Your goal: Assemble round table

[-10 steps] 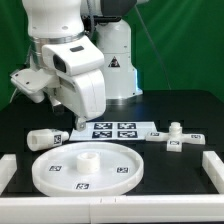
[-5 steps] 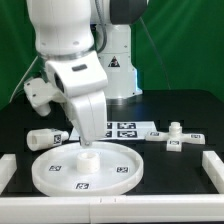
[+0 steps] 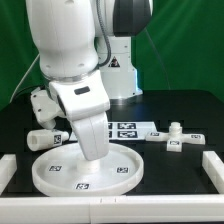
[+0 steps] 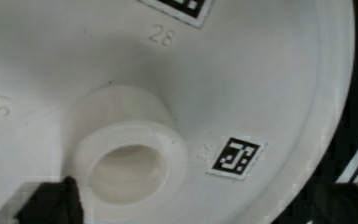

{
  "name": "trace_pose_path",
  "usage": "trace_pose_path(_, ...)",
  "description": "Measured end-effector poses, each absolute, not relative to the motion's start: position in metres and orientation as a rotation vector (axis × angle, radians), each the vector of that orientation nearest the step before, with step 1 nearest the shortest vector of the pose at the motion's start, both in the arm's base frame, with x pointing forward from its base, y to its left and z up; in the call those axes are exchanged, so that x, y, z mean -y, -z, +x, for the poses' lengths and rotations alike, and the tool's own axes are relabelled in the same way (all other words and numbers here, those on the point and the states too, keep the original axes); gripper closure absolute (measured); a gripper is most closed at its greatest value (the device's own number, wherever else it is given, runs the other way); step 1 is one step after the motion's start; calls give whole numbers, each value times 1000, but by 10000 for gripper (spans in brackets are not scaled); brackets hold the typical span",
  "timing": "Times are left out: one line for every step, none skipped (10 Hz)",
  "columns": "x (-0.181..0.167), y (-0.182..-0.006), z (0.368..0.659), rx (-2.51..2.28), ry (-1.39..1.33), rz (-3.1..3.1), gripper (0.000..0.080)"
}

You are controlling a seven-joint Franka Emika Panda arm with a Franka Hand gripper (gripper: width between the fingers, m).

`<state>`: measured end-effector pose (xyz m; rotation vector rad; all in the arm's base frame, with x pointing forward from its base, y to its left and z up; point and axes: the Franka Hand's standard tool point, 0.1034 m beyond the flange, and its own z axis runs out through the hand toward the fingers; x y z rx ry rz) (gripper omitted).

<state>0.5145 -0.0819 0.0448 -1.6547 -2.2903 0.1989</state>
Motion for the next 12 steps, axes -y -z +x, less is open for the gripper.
trace_pose_path(86,-44,520,2329,-168,-1650,151)
trace_pose_path(96,-46,533,2433,-62,-1640,151)
trace_pose_path(104,-47,533,2446,-23,-1672,151)
trace_pose_path(107,-45,533,2434,-14,-1682,151)
trace_pose_path(106,-43,533,2422,-19,-1682,151)
trace_pose_path(101,-38,532,2400,-38,-1694,151)
trace_pose_path(95,-33,529,2383,-44,-1699,151)
trace_pose_path(90,-27,526,2370,-46,-1696,151)
trace_pose_path(86,-21,524,2358,-48,-1696,151)
trace_pose_path(83,-14,522,2348,-48,-1689,151)
trace_pose_path(81,-13,527,2347,-42,-1692,151)
trace_pose_path(80,-12,526,2346,-42,-1692,151)
